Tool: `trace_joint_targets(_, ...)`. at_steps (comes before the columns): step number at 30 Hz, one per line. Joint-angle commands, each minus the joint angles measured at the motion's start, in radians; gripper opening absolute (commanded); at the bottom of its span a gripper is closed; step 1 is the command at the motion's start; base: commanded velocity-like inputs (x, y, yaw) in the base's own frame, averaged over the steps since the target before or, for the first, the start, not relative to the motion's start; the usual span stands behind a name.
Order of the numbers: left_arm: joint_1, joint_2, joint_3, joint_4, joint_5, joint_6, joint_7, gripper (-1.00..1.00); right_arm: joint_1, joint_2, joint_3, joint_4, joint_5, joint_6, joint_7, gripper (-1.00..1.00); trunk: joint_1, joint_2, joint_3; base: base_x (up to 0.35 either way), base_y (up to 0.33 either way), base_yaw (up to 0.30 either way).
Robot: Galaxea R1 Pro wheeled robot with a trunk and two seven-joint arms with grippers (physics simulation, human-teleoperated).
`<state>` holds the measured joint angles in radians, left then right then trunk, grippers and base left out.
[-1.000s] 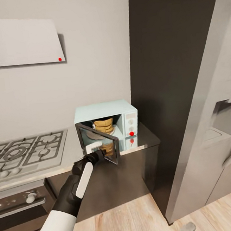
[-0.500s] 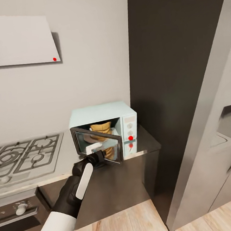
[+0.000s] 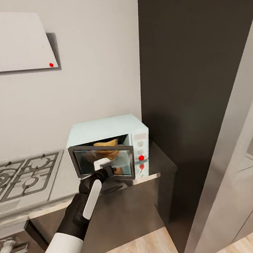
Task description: In the kitchen, take the popcorn bag from the countertop, put it into the microwave, and heat it until the popcorn is cooked so the cooked popcorn ends up inside the bag.
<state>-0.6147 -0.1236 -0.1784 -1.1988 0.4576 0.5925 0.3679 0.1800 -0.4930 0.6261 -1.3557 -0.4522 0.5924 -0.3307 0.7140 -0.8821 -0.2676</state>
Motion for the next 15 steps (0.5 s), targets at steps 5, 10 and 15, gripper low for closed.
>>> trace_joint_targets(5,0.000,0.001,-0.001,-0.001,0.003,0.003,0.012,1.00,-0.001,-0.001,0.020,0.012,-0.008,-0.018,-0.005,1.00,0.001,-0.001,-0.001,0.167,-0.001,0.000)
trace_joint_targets(10,0.004,0.001,-0.001,-0.001,0.001,0.003,0.013,1.00,-0.001,-0.001,0.042,0.026,-0.004,-0.074,-0.007,1.00,0.001,-0.001,-0.001,0.118,0.000,0.000)
trace_joint_targets(15,0.007,0.001,-0.001,-0.001,0.001,0.003,0.014,1.00,-0.001,-0.001,0.045,0.027,-0.003,-0.081,-0.008,1.00,0.001,-0.001,-0.001,0.221,0.000,0.000)
